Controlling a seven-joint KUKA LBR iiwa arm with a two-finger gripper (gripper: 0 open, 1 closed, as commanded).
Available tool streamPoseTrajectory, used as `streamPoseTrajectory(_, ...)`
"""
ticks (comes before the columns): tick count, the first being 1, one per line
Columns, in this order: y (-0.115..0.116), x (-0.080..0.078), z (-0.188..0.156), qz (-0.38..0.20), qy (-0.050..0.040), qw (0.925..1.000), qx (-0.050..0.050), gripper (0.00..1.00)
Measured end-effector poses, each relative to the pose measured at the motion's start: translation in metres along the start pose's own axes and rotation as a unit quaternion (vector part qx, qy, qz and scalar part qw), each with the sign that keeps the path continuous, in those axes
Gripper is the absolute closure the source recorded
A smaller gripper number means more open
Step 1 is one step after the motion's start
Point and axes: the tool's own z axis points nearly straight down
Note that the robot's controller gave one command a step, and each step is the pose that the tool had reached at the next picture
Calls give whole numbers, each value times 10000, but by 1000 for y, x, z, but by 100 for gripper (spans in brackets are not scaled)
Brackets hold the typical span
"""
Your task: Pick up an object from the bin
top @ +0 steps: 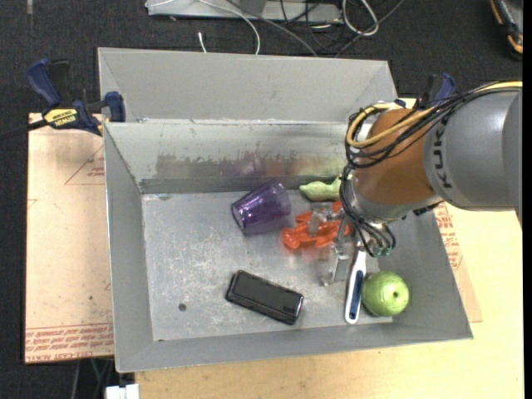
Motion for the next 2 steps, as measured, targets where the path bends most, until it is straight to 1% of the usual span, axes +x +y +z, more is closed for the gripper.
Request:
streamPoseTrajectory(1, 129, -31, 0, -329, -49, 9994, 2, 0)
streamPoseTrajectory(2, -50, -34, -2, -1450, -5, 9894, -3, 100)
